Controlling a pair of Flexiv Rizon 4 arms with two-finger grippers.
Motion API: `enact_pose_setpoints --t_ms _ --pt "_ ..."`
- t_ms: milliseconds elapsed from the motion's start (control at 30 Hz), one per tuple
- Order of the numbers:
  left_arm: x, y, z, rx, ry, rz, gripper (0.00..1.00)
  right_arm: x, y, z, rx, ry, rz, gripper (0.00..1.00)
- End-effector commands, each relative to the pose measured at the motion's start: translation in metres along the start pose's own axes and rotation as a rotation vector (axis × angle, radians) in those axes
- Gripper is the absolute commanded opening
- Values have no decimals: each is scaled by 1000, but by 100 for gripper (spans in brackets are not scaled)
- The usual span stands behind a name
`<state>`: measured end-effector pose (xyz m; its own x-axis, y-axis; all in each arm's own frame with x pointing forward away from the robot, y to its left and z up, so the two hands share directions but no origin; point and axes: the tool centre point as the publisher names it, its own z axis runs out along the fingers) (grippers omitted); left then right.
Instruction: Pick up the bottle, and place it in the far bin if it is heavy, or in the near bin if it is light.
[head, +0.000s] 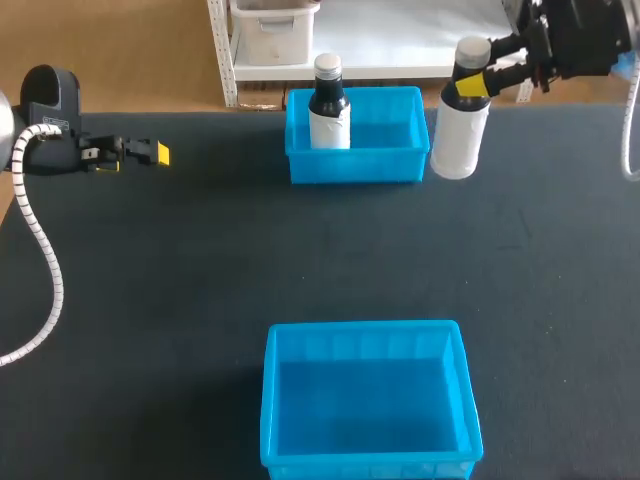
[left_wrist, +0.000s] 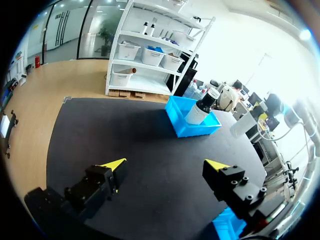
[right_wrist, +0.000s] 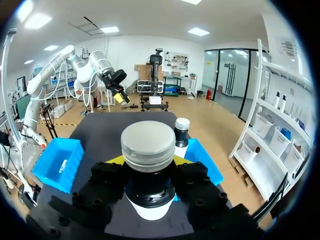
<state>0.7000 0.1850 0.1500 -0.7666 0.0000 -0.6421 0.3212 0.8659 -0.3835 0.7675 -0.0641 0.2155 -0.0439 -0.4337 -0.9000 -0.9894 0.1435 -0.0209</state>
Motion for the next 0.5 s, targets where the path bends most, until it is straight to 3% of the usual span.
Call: enact_pose_setpoints --t_ms 33,500 --pt "0 0 0 0 0 0 100 -2 -10 -2 -13 -4 -1 0" --pt "0 0 0 0 0 0 100 -5 -27 -15 -11 -2 3 0"
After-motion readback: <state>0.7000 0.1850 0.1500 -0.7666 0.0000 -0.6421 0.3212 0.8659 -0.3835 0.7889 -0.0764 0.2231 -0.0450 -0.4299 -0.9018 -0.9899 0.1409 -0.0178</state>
